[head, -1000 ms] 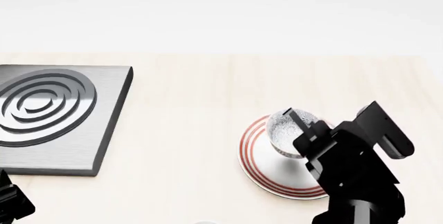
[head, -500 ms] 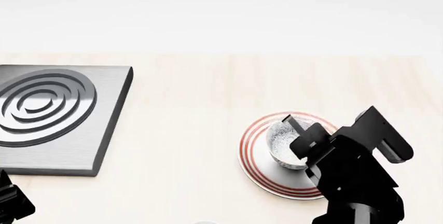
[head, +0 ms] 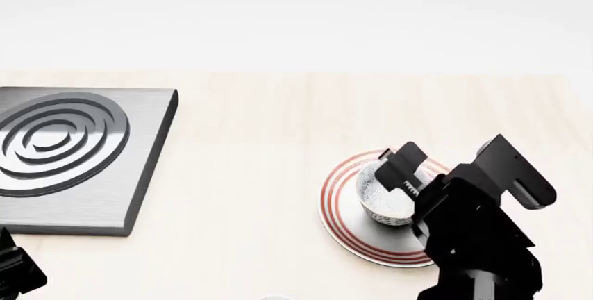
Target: Pick the akita bowl between the plate and the ramekin and place it on the plate.
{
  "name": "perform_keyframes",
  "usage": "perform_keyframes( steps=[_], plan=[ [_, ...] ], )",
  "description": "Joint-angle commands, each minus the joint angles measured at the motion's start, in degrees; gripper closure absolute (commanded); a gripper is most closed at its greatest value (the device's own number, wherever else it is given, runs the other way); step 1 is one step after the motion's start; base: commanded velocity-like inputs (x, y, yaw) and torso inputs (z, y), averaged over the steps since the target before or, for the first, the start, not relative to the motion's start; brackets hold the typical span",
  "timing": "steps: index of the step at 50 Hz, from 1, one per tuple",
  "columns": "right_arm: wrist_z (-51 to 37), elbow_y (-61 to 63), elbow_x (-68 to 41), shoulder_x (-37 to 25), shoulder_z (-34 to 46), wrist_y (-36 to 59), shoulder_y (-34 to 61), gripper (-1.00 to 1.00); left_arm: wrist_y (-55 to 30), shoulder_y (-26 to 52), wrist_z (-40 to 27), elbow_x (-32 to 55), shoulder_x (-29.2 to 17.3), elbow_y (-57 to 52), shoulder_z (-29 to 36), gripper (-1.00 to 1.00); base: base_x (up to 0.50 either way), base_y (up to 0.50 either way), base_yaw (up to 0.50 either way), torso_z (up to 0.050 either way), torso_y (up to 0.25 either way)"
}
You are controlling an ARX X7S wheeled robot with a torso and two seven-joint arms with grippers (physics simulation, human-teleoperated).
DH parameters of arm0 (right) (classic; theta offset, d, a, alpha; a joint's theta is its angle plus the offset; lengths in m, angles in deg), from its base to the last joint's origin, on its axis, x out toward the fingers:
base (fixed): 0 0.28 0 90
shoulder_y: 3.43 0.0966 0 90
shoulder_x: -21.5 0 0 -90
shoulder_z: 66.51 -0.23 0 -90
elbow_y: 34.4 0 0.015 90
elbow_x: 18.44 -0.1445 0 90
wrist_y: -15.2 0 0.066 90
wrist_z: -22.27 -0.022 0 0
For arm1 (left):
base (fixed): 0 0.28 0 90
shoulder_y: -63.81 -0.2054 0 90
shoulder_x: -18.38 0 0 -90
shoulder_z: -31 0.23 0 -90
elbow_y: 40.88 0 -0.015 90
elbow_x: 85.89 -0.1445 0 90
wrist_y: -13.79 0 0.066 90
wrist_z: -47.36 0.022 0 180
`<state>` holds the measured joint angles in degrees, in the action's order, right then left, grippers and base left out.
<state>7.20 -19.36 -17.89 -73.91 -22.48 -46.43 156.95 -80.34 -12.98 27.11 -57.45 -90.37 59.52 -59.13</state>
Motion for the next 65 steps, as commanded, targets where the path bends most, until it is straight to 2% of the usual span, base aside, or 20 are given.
perform_keyframes(
  steps=[1,4,10,21,29,40,53,65],
  plan=[
    [2.28,0.18,1.13,-0.12,2.45,-0.89,1.16,-1.00,0.01,-0.05,-0.14,0.10,-0.09,-0.09,0.09,-1.00,0.00,0.00,0.00,0.000,0.000],
    [2.99,1.16,1.55,0.20,3.19,-0.55,1.43,-1.00,-0.05,-0.09,-0.22,0.13,-0.12,-0.22,0.13,-1.00,0.00,0.00,0.00,0.000,0.000],
    [4.60,19.79,1.86,5.05,5.57,10.47,-2.64,-1.00,0.33,-0.03,-0.08,0.05,-0.06,0.24,0.22,-1.00,0.00,0.00,0.00,0.000,0.000],
    [0.66,39.54,-14.68,5.16,20.81,20.78,-10.38,-1.00,0.11,-0.09,-0.33,0.24,-0.22,-0.07,0.24,-1.00,0.00,0.00,0.00,0.000,0.000],
    [-2.31,53.24,-20.10,4.81,25.12,26.51,-14.87,-1.00,0.35,0.01,-0.28,0.19,-0.19,0.26,0.38,-1.00,0.00,0.00,0.00,0.000,0.000],
    [-3.40,68.58,-23.95,4.04,30.81,30.19,-22.52,-1.00,0.42,-0.03,-0.38,0.26,-0.24,0.23,0.49,-1.00,0.00,0.00,0.00,0.000,0.000],
    [-5.11,83.65,-28.65,3.28,33.90,34.81,-29.55,-1.00,0.33,-0.25,-0.52,0.41,-0.40,-0.16,0.61,-1.00,0.00,0.00,0.00,0.000,0.000],
    [-4.64,93.25,-29.67,0.95,38.03,32.88,-36.58,-1.00,0.48,-0.11,-0.59,0.39,-0.43,0.05,0.77,-1.00,0.00,0.00,0.00,0.000,0.000]
  ],
)
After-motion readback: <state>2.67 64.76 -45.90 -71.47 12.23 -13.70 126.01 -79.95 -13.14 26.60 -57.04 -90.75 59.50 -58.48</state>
